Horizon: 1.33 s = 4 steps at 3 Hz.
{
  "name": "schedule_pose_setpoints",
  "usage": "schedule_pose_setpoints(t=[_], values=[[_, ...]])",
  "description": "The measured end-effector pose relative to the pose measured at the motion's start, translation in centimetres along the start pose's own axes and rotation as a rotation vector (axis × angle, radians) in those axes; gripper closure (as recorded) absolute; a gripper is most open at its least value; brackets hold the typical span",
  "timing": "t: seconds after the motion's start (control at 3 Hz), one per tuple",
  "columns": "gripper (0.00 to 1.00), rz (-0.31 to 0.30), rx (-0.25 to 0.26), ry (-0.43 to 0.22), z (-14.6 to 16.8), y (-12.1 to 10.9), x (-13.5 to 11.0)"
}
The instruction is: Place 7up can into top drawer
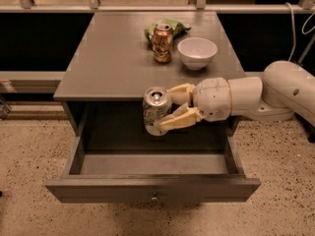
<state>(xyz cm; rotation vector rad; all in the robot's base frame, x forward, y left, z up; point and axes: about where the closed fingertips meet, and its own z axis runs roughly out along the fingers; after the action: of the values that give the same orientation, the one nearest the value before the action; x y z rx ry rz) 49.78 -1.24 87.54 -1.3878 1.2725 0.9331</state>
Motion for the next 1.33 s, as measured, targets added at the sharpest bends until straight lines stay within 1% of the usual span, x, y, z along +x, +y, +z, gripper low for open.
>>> schedule_pose_setpoints(t=[0.33,0.67,1.0,1.33], values=[[1.0,-0.007,0.0,0.005,0.3,-0.1,2.1],[1.0,-0.01,0.045,0.017,-1.0,-0.6,8.4],[1.0,0.024,0.09,0.014,-1.9,-0.8,14.5],[1.0,0.078,0.121,0.011,-2.2,-0.8,19.2]])
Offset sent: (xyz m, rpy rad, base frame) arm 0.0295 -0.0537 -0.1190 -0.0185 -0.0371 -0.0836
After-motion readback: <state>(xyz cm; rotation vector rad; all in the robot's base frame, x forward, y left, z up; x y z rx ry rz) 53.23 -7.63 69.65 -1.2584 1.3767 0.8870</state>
